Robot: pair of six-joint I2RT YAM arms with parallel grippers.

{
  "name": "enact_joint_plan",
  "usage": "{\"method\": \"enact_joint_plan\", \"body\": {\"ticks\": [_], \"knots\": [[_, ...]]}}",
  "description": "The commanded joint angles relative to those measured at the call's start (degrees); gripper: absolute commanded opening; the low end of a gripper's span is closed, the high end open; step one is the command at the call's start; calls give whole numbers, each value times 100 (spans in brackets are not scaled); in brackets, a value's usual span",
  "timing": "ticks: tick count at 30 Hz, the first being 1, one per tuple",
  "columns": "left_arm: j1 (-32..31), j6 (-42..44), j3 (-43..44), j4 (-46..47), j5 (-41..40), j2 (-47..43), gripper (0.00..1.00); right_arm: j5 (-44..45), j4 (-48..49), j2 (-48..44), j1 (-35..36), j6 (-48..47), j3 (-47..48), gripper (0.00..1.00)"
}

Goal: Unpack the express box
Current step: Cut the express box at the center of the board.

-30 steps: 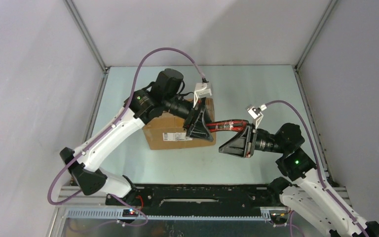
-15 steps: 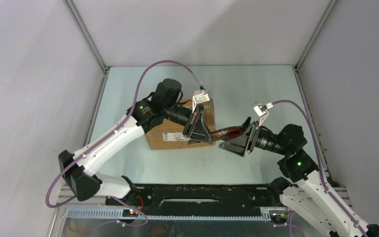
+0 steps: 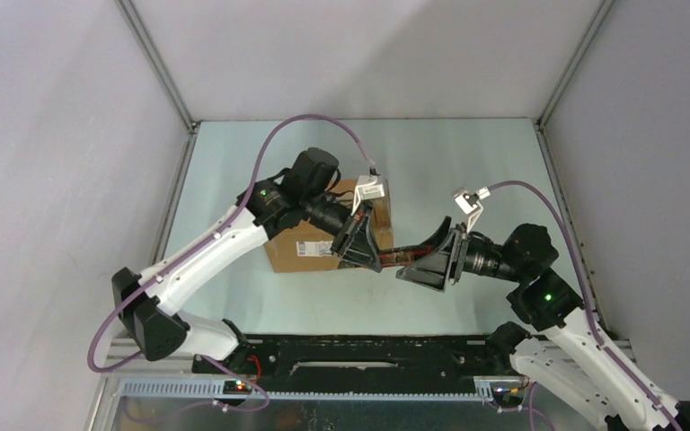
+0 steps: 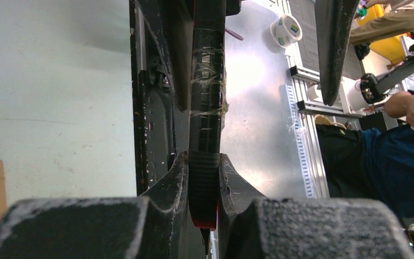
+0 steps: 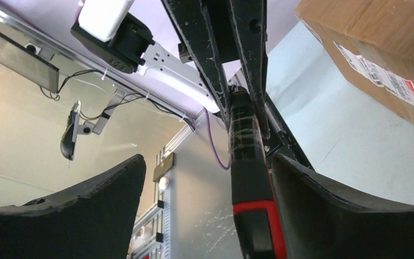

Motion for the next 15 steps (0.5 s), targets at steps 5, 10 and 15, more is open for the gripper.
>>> {"method": "enact_joint_plan", "body": {"ticks": [5,10,15], "knots": [[-117,268,414,-136,170,119,0,314,-85,232,213,-108,296,65],[-119,329,500,-256,184,151,0,226,-145,382,306,-191,296,39],[-130,356,487,-282,154,192,0,245,-16,460,398,-141,296,39]]}}
